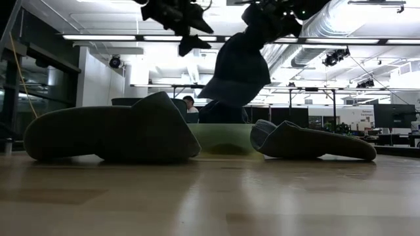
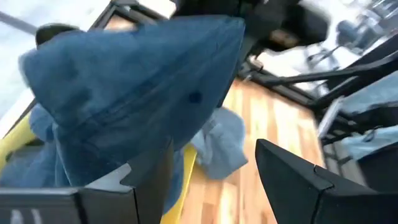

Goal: Pick & Place hat
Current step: Put the blue cap into the yellow bin

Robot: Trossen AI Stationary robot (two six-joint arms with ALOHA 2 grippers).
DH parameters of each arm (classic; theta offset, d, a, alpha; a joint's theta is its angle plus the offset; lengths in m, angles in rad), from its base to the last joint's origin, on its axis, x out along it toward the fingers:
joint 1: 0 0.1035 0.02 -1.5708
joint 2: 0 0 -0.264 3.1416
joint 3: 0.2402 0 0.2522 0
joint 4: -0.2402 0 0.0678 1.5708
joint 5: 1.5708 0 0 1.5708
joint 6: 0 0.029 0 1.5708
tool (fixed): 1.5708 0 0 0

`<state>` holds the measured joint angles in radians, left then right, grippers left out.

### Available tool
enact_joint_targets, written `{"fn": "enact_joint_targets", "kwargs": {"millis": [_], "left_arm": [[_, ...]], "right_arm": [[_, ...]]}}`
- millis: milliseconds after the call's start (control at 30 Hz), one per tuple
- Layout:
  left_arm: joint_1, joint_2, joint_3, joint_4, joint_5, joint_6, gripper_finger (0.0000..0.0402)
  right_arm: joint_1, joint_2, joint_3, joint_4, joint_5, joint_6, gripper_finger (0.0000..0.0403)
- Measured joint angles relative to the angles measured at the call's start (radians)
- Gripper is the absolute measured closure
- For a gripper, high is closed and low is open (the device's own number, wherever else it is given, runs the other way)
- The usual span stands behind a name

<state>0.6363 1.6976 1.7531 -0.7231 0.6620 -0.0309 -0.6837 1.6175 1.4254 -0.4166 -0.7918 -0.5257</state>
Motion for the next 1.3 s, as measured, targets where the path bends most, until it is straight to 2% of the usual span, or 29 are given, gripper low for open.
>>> {"fn": "enact_joint_targets", "kwargs": {"millis": [233,333,567,967,1300], "left_arm": [[0.059,-0.006,0.002,0.030,0.181,0.000,0.0176],[0.065,-0.006,0.002,0.044,0.220,0.000,0.0176],[0.064,-0.006,0.002,0.043,0.221,0.000,0.0176],[0.064,-0.006,0.002,0.041,0.221,0.000,0.0176],[0.064,-0.006,0.002,0.041,0.221,-0.001,0.0176]], "right_arm": [[0.011,0.038,0.000,0.006,0.023,-0.036,0.0403],[0.017,0.060,0.000,0.016,0.035,-0.045,0.0403],[0.044,0.113,0.000,0.014,0.035,-0.075,0.0403],[0.052,0.152,0.000,-0.105,0.076,-0.201,0.0403],[0.066,0.187,0.000,-0.104,0.090,-0.230,0.0403]]}}
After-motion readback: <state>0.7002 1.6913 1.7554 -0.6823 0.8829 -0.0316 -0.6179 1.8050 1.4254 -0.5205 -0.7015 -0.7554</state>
